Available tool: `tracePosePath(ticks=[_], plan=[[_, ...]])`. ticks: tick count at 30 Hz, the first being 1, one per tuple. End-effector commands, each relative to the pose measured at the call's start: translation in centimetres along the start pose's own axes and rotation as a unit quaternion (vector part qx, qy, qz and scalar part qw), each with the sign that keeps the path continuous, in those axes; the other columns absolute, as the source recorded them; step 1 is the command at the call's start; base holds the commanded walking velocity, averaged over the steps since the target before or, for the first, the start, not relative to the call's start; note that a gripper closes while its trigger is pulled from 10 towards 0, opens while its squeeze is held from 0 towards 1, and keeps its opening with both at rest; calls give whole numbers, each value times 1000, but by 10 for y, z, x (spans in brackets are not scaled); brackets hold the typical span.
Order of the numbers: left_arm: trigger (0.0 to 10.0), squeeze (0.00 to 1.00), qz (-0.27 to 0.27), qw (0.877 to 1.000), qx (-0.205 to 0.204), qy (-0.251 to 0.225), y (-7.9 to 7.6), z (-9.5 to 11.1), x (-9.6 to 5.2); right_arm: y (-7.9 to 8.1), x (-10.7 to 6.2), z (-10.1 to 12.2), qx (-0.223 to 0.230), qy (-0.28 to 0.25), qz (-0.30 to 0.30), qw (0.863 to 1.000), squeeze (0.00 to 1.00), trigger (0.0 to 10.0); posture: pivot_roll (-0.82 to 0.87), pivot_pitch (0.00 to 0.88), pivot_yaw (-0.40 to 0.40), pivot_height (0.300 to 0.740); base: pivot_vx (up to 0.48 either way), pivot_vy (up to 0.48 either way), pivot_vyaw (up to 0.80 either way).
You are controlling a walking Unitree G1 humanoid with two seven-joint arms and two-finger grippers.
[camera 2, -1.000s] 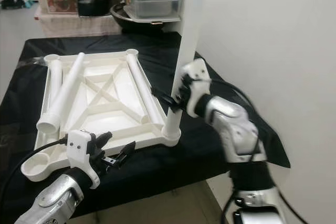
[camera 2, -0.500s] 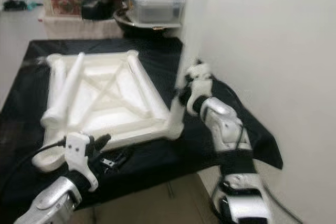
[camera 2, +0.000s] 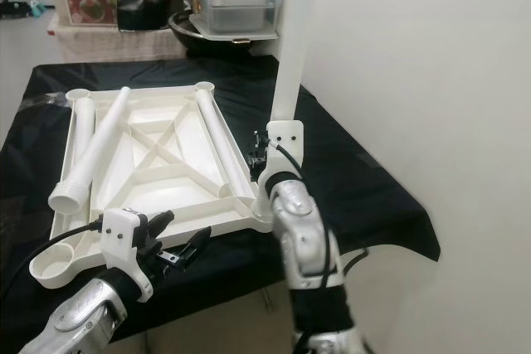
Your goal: Building children table
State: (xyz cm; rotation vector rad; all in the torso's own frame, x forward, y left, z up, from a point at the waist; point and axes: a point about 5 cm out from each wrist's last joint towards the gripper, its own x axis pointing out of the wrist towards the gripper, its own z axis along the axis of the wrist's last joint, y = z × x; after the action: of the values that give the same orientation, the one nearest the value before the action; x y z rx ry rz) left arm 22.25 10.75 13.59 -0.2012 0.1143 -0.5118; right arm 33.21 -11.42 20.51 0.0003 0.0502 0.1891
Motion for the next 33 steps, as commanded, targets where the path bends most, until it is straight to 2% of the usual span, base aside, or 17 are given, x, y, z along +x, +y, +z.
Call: tracePosePath(ticks=[1,5,6,11,12,13,14,18,19,20,21,22,25,27,31,32,33], plan=[[10000,0,-1,1000,-6,11,1,-4,1,3,3,16,10,-25,103,994,0,10000,148,0,-81,740,0,0,0],[10000,0,1,1000,-5,9,2,-3,2,4,-11,32,18,-63,236,970,0,10000,159,0,-91,740,0,0,0],[10000,0,5,1000,-5,8,2,-3,1,-3,-20,32,-29,-77,297,951,0,10000,160,0,-92,740,0,0,0],[10000,0,4,1000,-7,5,0,-2,2,-16,-19,18,-70,-41,325,942,0,10000,160,0,-94,740,0,0,0],[10000,0,4,1000,-6,3,0,-2,4,-20,-16,10,-77,-24,323,943,0,1882,154,0,-102,740,0,0,0],[10000,0,4,1000,-6,2,1,-2,5,-21,-14,5,-82,-13,324,942,0,1882,154,0,-102,740,0,0,0],[10000,0,3,1000,-6,1,0,-1,6,-22,-13,-2,-81,4,331,940,0,0,148,0,-102,740,0,0,0],[10000,0,3,1000,-8,0,0,-2,6,-25,-11,-15,-85,39,321,942,0,0,139,0,-97,740,0,0,0],[10000,0,3,1000,-8,1,0,-3,5,-38,3,-24,-97,73,203,972,0,0,135,0,-99,740,0,0,0],[10000,0,3,1000,-8,1,0,-3,5,-38,3,-24,-97,73,203,972,0,0,135,0,-99,740,0,0,0],[10000,0,3,1000,-8,2,0,-4,5,-50,12,-24,-85,76,95,989,0,0,122,0,-96,740,0,0,0],[10000,0,3,1000,-8,2,0,-4,5,-50,12,-24,-85,76,95,989,0,0,122,0,-96,740,0,0,0],[10000,0,1,1000,-13,2,-2,-5,4,-66,13,-21,-21,60,-106,992,0,0,115,0,-93,740,0,0,0],[10000,0,1,1000,-13,1,-2,-5,4,-45,4,-21,10,36,-153,988,0,0,114,0,-85,740,0,0,0],[10000,0,0,1000,-12,2,-2,-4,4,-35,1,-20,14,28,-152,988,0,0,114,0,-85,740,0,0,0],[10000,0,-2,1000,-10,4,-2,-5,4,-1,-1,-21,34,24,-115,993,0,10000,115,0,-79,740,0,0,0],[10000,0,-2,1000,-10,4,-2,-5,4,-1,-1,-21,34,24,-115,993,0,10000,115,0,-79,740,0,0,0]])
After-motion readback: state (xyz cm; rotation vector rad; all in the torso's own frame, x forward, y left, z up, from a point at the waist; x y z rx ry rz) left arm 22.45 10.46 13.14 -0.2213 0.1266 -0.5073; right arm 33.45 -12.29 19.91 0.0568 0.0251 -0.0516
